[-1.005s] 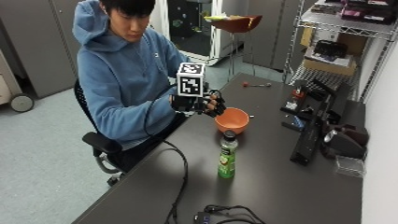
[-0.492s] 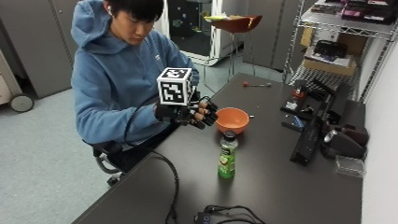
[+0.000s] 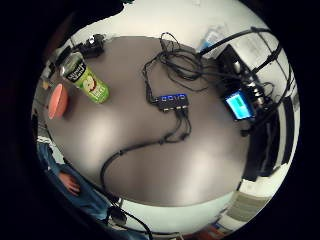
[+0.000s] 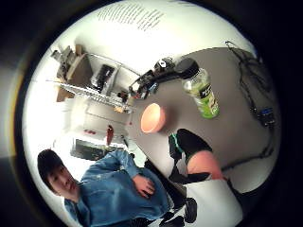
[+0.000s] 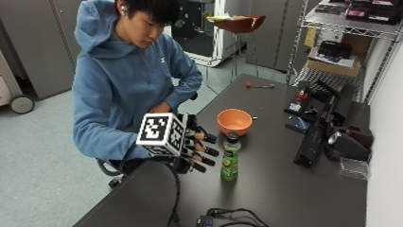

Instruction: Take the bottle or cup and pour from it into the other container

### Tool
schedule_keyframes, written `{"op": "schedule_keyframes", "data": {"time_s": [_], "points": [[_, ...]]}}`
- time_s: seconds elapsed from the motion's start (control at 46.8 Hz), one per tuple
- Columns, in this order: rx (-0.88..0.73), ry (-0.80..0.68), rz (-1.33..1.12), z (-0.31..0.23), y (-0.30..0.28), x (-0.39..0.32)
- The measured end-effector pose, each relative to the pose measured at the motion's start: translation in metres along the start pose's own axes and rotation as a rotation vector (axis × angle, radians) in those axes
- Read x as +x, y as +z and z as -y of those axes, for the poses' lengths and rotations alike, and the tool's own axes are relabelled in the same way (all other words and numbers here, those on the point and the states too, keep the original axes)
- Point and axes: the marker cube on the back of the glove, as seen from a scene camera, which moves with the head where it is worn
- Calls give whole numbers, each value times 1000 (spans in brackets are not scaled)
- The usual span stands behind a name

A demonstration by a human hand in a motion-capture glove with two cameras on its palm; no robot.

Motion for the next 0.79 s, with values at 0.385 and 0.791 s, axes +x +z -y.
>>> {"op": "schedule_keyframes", "data": {"time_s": [0.385, 0.791], "points": [[-31, -14, 394, 39, 46, 30], [2, -72, 713, 76, 134, -6]]}}
